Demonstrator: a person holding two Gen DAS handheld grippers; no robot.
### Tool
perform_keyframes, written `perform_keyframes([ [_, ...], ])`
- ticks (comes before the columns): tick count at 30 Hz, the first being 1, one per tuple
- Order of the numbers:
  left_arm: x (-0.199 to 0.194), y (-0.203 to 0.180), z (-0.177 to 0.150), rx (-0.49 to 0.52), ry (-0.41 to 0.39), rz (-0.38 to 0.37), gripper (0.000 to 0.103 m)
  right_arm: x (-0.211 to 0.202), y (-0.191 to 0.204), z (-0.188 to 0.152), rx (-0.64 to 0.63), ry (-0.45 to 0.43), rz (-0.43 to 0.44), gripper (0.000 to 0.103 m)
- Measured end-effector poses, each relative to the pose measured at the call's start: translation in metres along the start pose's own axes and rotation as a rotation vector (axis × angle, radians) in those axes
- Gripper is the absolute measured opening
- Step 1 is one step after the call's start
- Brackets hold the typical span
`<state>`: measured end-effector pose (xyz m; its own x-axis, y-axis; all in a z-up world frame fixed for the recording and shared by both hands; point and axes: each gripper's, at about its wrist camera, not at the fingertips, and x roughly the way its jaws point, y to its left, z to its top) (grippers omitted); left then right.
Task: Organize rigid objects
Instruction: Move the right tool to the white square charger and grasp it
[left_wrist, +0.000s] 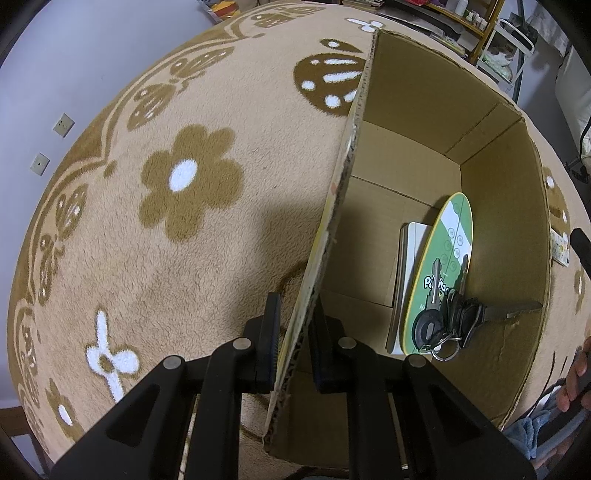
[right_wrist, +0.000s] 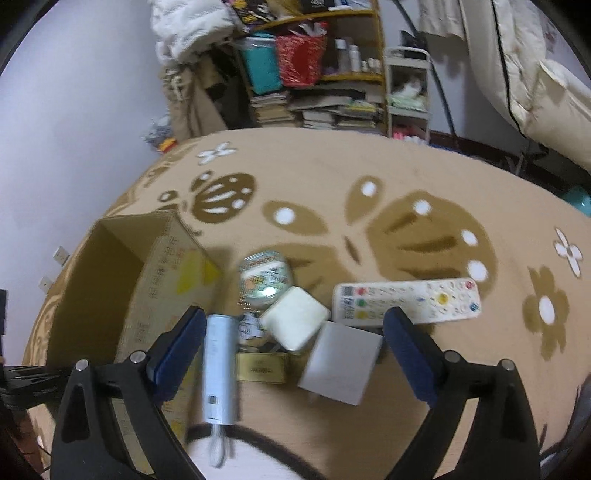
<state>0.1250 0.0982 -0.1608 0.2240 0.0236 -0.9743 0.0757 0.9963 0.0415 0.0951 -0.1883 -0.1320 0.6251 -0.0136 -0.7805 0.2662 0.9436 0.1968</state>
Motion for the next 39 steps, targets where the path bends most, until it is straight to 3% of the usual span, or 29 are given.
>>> perform_keyframes([
  [8, 0.0, 0.001, 0.0, -0.005, 0.002, -0.008, 0.014, 0.018, -0.027, -0.01, 0.021, 0.058, -0.074, 0.101],
  [23, 0.001, 0.001, 0.0, -0.001, 0.002, -0.003, 0.014, 0.041, -0.052, -0.026, 0.131, 0.125, -0.092, 0.101],
  [31, 0.001, 0.001, 0.0, 0.0, 0.001, -0.004, 0.014, 0.055, -0.044, -0.032, 0.099, 0.168, -0.091, 0.101],
  [39, 0.001, 0.001, 0.0, -0.008, 0.004, -0.01, 0.013, 0.066, -0.035, -0.038, 0.061, 0.193, -0.152, 0.098],
])
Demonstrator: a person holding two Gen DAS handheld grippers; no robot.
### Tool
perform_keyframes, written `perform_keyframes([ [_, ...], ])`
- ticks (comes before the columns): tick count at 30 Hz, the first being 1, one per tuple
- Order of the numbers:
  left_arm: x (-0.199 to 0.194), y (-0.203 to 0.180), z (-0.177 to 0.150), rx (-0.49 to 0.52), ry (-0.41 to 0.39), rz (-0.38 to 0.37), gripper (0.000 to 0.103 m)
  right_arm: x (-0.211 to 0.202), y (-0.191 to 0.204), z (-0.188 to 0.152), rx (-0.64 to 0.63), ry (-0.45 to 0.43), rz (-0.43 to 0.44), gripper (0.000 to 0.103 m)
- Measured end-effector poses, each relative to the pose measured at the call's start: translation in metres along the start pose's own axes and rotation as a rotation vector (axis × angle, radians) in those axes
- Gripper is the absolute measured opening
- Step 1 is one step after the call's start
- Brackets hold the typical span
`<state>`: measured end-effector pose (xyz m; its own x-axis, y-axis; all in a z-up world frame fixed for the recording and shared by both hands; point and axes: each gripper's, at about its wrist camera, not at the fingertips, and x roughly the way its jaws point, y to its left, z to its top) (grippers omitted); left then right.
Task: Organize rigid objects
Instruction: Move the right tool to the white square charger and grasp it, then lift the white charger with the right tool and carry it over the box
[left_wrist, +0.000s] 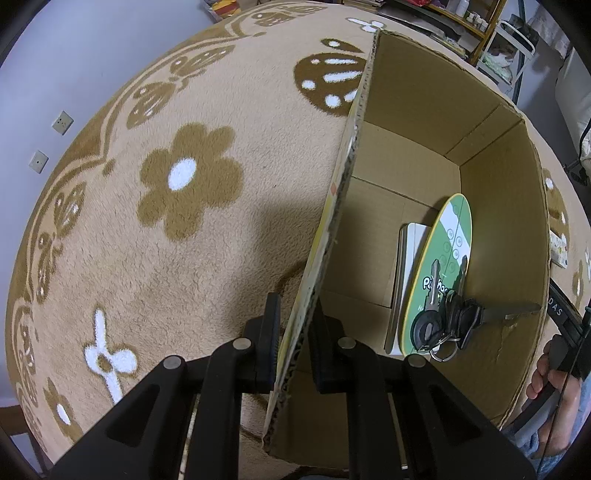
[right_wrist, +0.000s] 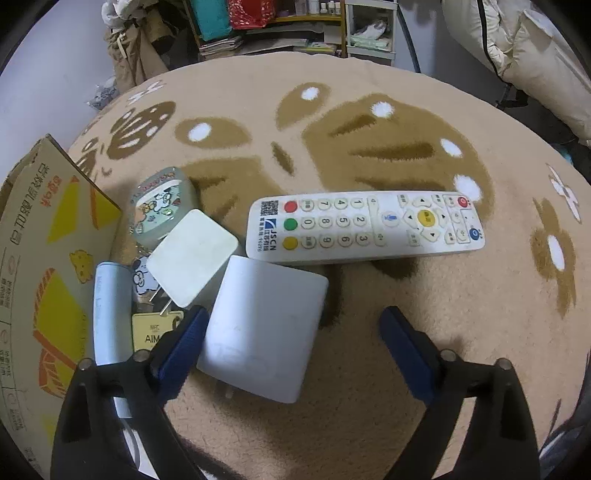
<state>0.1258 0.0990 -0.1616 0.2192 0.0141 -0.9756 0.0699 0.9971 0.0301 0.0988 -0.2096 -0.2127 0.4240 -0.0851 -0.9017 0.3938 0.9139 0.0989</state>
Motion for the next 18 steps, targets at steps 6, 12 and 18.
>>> perform_keyframes([
  [6, 0.0, 0.0, 0.0, 0.0, 0.0, -0.001, 0.014, 0.0, 0.004, -0.002, -0.014, -0.001, -0.082, 0.078],
  [12, -0.001, 0.0, 0.0, -0.005, 0.001, -0.007, 0.014, -0.002, 0.003, -0.004, 0.003, -0.009, -0.1, 0.065],
  [18, -0.002, -0.001, 0.0, 0.0, 0.001, -0.001, 0.014, -0.007, -0.006, -0.004, 0.04, -0.018, -0.08, 0.056],
])
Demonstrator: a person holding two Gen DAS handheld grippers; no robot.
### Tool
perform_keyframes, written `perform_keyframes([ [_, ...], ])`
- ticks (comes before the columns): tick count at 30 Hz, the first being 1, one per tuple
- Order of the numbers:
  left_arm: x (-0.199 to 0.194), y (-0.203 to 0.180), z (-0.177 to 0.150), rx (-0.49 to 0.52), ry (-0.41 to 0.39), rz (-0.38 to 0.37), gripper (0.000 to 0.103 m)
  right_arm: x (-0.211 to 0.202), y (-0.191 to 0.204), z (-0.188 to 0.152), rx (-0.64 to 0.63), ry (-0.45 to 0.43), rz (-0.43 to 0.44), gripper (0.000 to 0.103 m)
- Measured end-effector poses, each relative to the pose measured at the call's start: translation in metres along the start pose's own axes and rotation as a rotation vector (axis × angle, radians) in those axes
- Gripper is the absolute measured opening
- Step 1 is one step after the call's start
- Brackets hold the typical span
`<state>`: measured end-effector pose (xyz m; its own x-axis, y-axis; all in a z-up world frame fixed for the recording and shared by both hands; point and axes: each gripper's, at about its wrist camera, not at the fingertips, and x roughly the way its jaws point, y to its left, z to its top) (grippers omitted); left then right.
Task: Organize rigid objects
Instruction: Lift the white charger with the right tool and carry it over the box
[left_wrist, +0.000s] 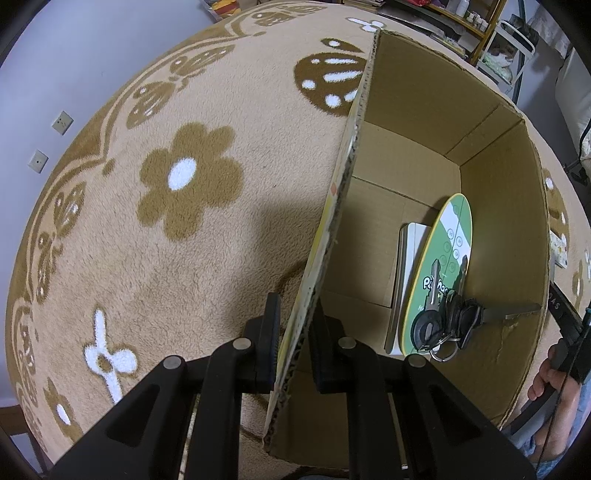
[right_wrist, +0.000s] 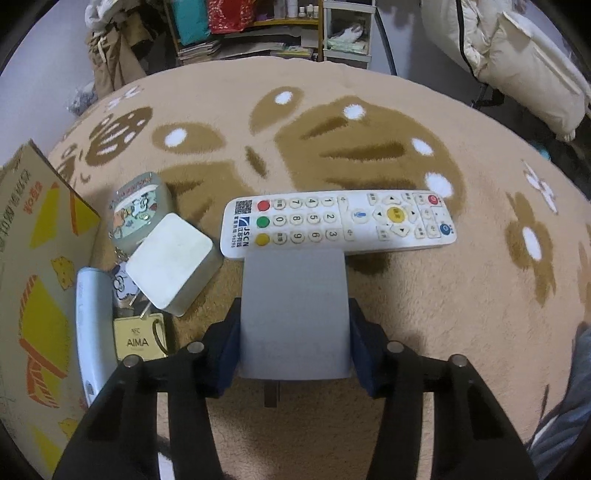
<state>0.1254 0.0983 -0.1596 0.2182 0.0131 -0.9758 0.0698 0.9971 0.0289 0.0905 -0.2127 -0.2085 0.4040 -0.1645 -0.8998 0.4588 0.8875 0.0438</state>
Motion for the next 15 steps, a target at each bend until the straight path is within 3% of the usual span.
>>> perform_keyframes([
  [9, 0.001, 0.001, 0.001, -0.001, 0.002, -0.001, 0.014, -0.012, -0.007, 0.007, 0.082, -0.005, 0.124, 0.056],
  [15, 0.001, 0.001, 0.001, -0.001, 0.002, -0.001, 0.014, -0.042, 0.013, 0.017, 0.038, -0.079, 0.181, 0.056],
])
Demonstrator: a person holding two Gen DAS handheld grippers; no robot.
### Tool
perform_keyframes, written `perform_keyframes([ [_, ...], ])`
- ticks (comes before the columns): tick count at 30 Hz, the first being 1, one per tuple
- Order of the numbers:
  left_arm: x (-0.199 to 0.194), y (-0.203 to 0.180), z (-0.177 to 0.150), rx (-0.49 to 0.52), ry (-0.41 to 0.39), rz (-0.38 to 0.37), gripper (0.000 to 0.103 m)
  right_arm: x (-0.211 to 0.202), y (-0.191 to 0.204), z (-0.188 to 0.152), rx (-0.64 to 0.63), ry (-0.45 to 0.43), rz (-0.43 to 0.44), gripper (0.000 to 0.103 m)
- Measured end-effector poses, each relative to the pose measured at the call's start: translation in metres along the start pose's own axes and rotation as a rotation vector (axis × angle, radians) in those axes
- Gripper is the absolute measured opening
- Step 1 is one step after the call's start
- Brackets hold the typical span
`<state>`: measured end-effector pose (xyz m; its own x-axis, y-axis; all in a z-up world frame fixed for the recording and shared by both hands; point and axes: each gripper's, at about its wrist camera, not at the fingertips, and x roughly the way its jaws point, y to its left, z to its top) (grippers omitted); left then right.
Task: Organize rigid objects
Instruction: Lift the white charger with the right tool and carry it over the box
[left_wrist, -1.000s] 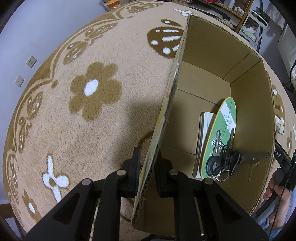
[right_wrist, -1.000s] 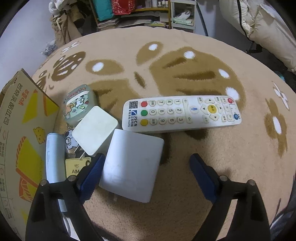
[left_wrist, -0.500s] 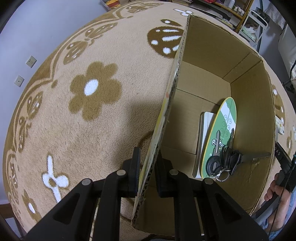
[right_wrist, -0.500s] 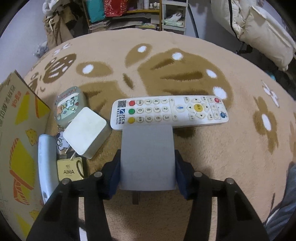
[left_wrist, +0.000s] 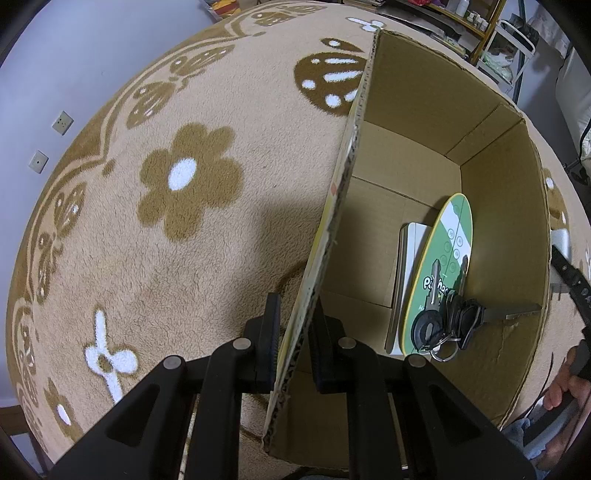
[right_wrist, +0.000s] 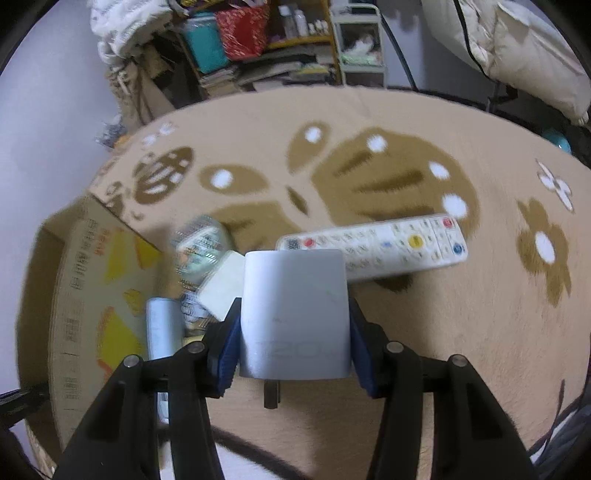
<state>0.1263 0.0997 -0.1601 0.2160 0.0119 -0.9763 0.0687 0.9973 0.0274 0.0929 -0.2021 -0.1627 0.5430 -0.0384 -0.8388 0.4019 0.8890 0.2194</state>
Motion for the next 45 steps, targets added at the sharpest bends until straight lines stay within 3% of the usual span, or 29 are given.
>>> perform_keyframes([
  [12, 0.0, 0.0, 0.0, 0.002, 0.0, 0.004, 0.014, -0.049, 0.055, 0.007, -0.105, -0.102, 0.177, 0.056],
  [16, 0.001, 0.0, 0.0, 0.004, -0.001, 0.007, 0.014, -0.06, 0.075, 0.005, -0.123, -0.104, 0.28, 0.056],
  [26, 0.001, 0.0, 0.0, 0.005, -0.002, 0.008, 0.014, -0.062, 0.12, -0.017, -0.257, -0.092, 0.348, 0.056],
  [34, 0.0, 0.0, 0.0, 0.0, 0.0, 0.002, 0.014, -0.047, 0.132, -0.029, -0.298, -0.056, 0.347, 0.056],
  [45, 0.0, 0.001, -0.001, -0.004, 0.002, -0.001, 0.014, -0.048, 0.143, -0.027, -0.315, -0.077, 0.381, 0.056],
])
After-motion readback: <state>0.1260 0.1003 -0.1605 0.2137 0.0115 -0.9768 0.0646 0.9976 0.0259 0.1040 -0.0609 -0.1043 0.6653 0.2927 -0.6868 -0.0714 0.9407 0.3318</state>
